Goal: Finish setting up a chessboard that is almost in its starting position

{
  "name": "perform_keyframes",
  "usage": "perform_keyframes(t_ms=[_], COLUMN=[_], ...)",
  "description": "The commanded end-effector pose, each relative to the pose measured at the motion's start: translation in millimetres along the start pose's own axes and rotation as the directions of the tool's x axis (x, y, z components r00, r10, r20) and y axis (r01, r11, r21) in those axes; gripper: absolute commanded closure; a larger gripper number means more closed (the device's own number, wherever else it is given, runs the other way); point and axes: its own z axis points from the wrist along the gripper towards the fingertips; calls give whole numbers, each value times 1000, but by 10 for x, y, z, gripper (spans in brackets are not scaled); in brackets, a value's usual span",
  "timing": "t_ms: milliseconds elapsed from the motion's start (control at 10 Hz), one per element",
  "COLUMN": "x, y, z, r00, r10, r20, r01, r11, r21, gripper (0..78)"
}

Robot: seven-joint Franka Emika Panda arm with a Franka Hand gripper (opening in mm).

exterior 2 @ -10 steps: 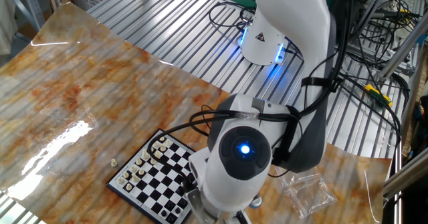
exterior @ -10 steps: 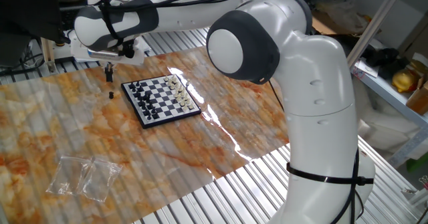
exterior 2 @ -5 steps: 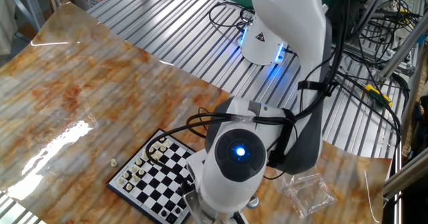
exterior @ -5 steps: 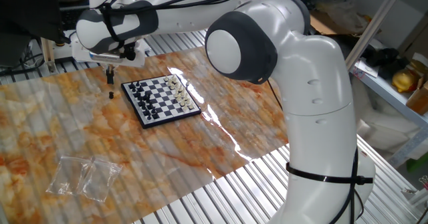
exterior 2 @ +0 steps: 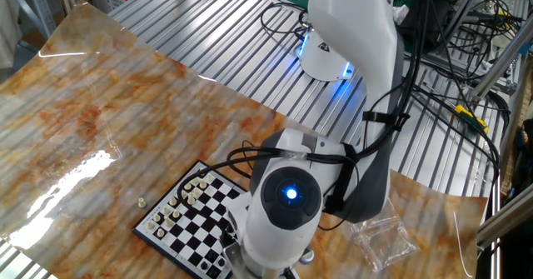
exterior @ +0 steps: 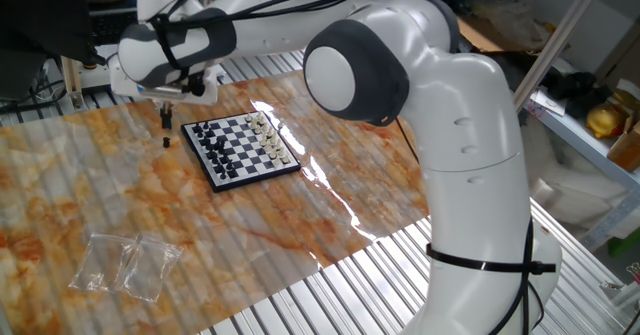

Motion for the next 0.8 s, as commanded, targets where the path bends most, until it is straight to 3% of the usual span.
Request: perform_keyframes(t_ms=[100, 600, 800], x=[-43, -94, -113], y=[59, 63, 64], z=[127, 213, 245], r00=[1000, 999, 998], r10=[7, 14, 60], r20=[27, 36, 37], r01=[-6, -14, -59], r11=[1000, 1000, 998], r21=[-15, -17, -18], gripper=[776, 776, 776])
